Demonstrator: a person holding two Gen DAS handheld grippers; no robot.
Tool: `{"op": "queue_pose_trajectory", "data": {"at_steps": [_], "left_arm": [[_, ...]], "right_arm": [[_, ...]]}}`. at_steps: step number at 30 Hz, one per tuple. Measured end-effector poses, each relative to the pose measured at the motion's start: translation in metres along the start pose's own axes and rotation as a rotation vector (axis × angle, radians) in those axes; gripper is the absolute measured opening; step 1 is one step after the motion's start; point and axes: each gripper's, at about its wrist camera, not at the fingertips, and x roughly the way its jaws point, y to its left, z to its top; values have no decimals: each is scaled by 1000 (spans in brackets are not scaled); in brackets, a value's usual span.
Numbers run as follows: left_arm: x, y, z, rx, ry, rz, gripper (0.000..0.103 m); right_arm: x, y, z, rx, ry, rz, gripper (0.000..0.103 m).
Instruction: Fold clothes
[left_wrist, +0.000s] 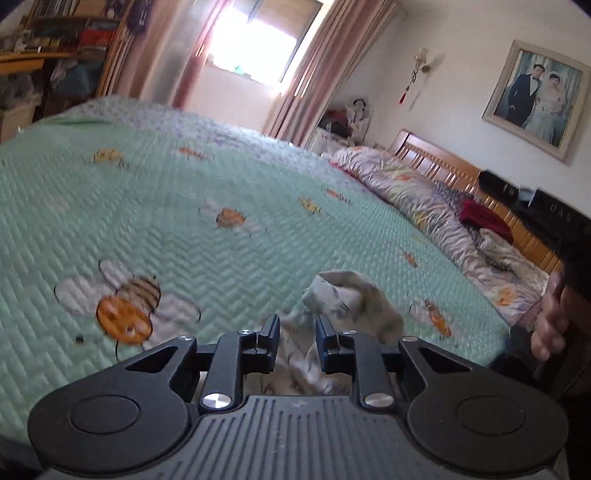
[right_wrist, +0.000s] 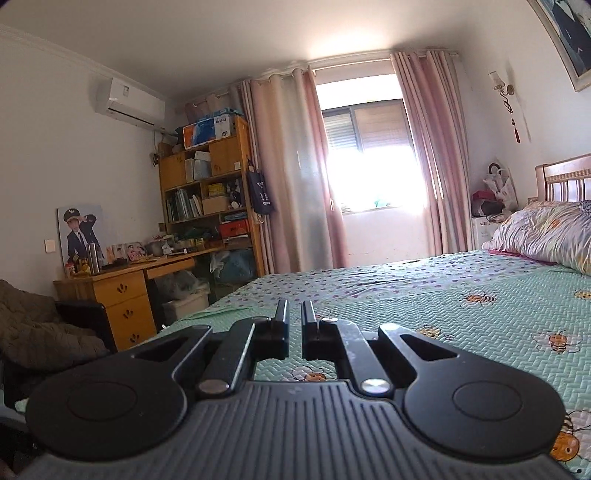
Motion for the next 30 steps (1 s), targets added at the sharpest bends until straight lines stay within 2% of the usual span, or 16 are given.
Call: {"op": "queue_pose_trajectory", "data": {"at_steps": [2, 3, 6, 7, 8, 11, 13, 16, 19, 21, 22, 23, 24, 25, 27, 30], "left_arm": [[10, 17, -13, -38, 55, 46, 23], [13, 26, -17, -59, 72, 59, 23], [14, 41, -22, -71, 81, 62, 25], [14, 38, -18, -49, 75, 55, 29], [14, 30, -12, -15, 67, 42, 32], [21, 8, 7, 89, 49, 31, 52], [35, -4, 18, 150, 72, 36, 66], [76, -11, 23, 217, 172, 30, 68], [123, -5, 13, 199, 302, 72, 66], [134, -5, 5, 200, 301, 96, 68], [137, -6, 2, 204, 289, 107, 64], [137, -7, 0, 205, 271, 108, 56], [133, -8, 1, 195, 252, 88, 24], [128, -9, 2, 173, 241, 54, 10], [120, -10, 3, 164, 211, 23, 10], [126, -9, 0, 146, 235, 44, 10]], "right_arm": [[4, -4, -9, 3, 61, 12, 10], [5, -4, -19, 10, 95, 8, 14], [10, -9, -53, 19, 209, -31, 50], [14, -14, -64, 37, 252, -49, 55], [18, -19, -76, 54, 294, -67, 55], [27, -31, -102, 126, 376, -97, 55], [33, -34, -114, 167, 414, -98, 56], [44, -33, -130, 206, 464, -93, 60], [53, -29, -148, 220, 510, -110, 61], [53, -31, -159, 225, 518, -116, 57], [51, -34, -162, 229, 515, -116, 43], [49, -38, -162, 234, 507, -118, 34], [46, -40, -162, 238, 496, -122, 12], [42, -43, -160, 241, 481, -126, 10], [34, -51, -153, 245, 444, -134, 8], [31, -56, -147, 251, 426, -146, 7]]}}
